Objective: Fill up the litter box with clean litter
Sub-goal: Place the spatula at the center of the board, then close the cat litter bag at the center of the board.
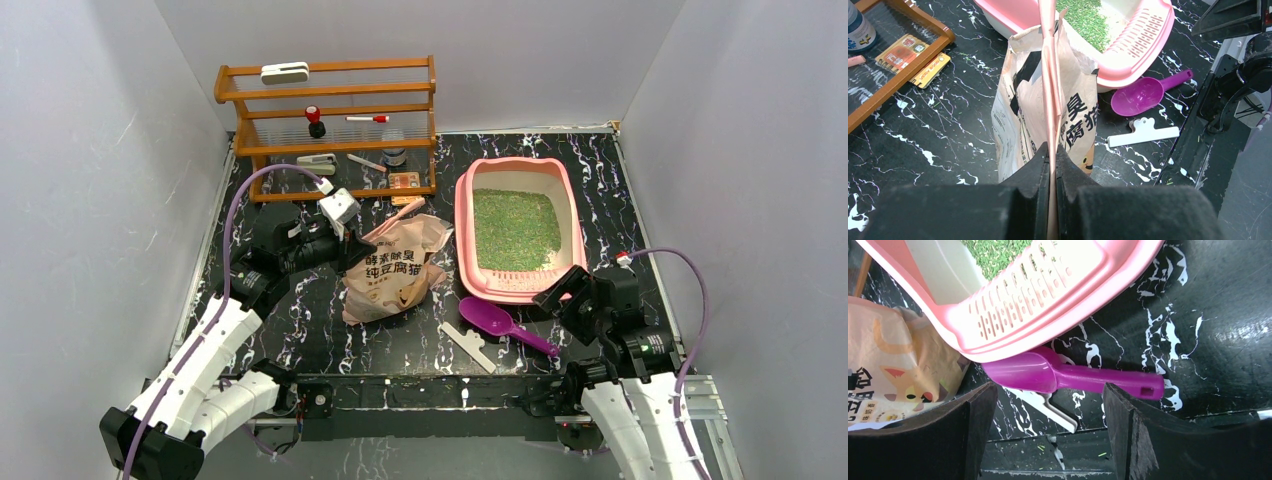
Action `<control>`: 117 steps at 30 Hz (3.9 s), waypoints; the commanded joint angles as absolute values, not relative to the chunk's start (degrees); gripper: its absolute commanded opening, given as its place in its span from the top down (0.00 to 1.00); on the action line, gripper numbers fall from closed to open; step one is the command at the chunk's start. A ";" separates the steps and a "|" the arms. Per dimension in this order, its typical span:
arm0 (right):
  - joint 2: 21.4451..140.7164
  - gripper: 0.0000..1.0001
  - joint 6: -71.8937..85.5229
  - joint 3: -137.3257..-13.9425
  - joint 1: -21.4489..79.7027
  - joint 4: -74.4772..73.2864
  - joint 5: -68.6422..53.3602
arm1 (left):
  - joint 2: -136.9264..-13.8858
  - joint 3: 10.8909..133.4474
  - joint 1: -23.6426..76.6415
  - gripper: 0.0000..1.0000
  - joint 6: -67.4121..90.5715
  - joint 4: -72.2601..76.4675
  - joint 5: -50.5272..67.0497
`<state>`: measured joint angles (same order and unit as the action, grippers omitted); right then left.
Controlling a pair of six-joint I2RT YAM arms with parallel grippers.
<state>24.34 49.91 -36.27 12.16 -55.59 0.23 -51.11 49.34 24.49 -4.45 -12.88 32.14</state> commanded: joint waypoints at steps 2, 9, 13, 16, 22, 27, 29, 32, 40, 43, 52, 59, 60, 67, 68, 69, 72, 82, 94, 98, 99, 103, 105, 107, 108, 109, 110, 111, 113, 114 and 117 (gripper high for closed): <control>24.39 0.15 47.15 -40.08 12.13 -51.78 2.03 | -49.61 50.18 24.70 1.00 -4.48 -13.40 32.74; 27.27 0.18 28.50 -35.53 12.13 -17.45 -26.69 | -49.42 49.92 24.70 1.00 -4.02 -13.49 32.59; 39.49 0.18 20.52 -36.26 12.08 -2.91 -40.63 | -49.01 49.83 24.70 1.00 -4.12 -13.66 32.21; 50.66 0.17 13.81 -38.78 12.36 4.39 -49.94 | -48.72 50.16 24.72 1.00 -4.30 -14.08 31.93; 67.09 0.05 -15.43 -48.18 16.97 0.37 -57.56 | -47.54 50.44 24.70 1.00 -5.03 -15.46 31.21; 73.87 0.03 -32.99 -49.55 19.26 2.36 -62.04 | -47.21 50.79 24.74 1.00 -5.45 -16.26 30.94; 76.41 0.02 -36.83 -49.56 19.91 4.56 -64.02 | -46.83 50.83 24.70 1.00 -5.46 -16.26 30.41; 81.47 0.02 -39.73 -51.11 20.60 5.93 -65.05 | -46.03 50.59 24.71 1.00 -5.79 -16.54 29.78; 91.82 0.02 -39.89 -58.82 24.78 7.94 -70.36 | -45.73 49.92 24.70 1.00 -5.71 -16.87 29.41; 92.85 0.06 -29.88 -56.99 25.34 18.50 -72.26 | -44.85 49.82 24.75 1.00 -5.71 -16.92 28.62; 93.66 0.61 -7.05 -56.62 25.40 19.63 -72.73 | -43.86 49.18 24.70 1.00 -3.84 -16.61 25.66; 92.55 0.92 3.89 -56.95 25.40 15.65 -71.49 | -43.42 49.52 24.47 1.00 -2.89 -16.17 24.31; 92.03 0.94 5.01 -56.69 25.40 15.98 -70.82 | -43.44 49.61 24.37 1.00 -2.68 -16.28 24.33; 90.48 1.00 8.41 -57.21 25.39 11.98 -69.69 | -44.26 49.32 23.91 0.50 1.09 -16.68 21.10; 90.06 1.00 7.91 -56.97 25.40 10.98 -69.11 | -44.40 49.19 23.91 0.42 2.45 -16.54 20.75; 89.67 1.00 7.38 -56.63 25.40 10.27 -68.66 | -44.58 49.03 23.91 0.36 3.61 -16.57 20.67; 88.80 1.00 7.09 -55.50 25.40 10.11 -67.05 | -45.14 47.88 23.87 0.25 7.72 -17.40 20.69; 90.48 0.98 5.49 -56.53 25.40 5.98 -65.97 | -45.01 46.56 22.73 0.16 15.68 -19.79 22.97; 91.74 0.34 -6.94 -59.74 25.40 -2.92 -72.68 | -50.20 49.61 13.74 0.89 15.94 -22.92 34.55; 94.82 0.26 -18.49 -64.18 25.31 -11.13 -71.12 | -49.73 49.61 13.45 1.00 14.47 -23.19 35.46; 95.73 0.24 -20.09 -65.42 25.31 -11.97 -69.55 | -49.41 49.51 13.43 1.00 13.82 -23.07 35.97; 98.73 0.23 -27.46 -68.61 24.82 -14.06 -65.35 | -47.63 49.14 13.42 1.00 11.99 -22.92 38.21; 100.28 0.23 -32.01 -70.67 24.68 -17.21 -66.35 | -46.79 48.90 13.36 1.00 11.92 -22.85 37.57; 102.79 0.23 -39.29 -73.68 24.49 -24.67 -70.62 | -46.55 48.57 13.36 1.00 11.88 -22.90 36.65; 103.84 0.23 -43.46 -75.14 24.49 -29.50 -73.57 | -46.62 48.52 13.36 1.00 11.82 -22.93 36.17; 104.95 0.23 -47.13 -76.35 24.49 -33.68 -76.29 | -46.77 48.52 13.34 1.00 11.74 -23.02 35.86; 105.89 0.24 -48.46 -77.54 24.56 -36.80 -78.48 | -46.96 48.52 13.36 1.00 11.71 -23.03 35.41; 106.72 0.25 -49.19 -78.42 24.66 -39.76 -80.22 | -47.16 48.55 13.36 1.00 11.76 -23.02 34.50; 107.21 0.30 -48.13 -78.99 24.85 -40.87 -81.20 | -47.24 48.76 13.35 1.00 11.69 -22.88 33.05; 107.05 0.35 -47.35 -79.08 25.02 -41.34 -80.44 | -47.11 48.92 13.36 1.00 11.64 -22.72 31.95; 105.26 0.69 -38.14 -78.37 25.14 -36.65 -79.19 | -46.24 49.30 13.29 1.00 11.58 -22.01 28.46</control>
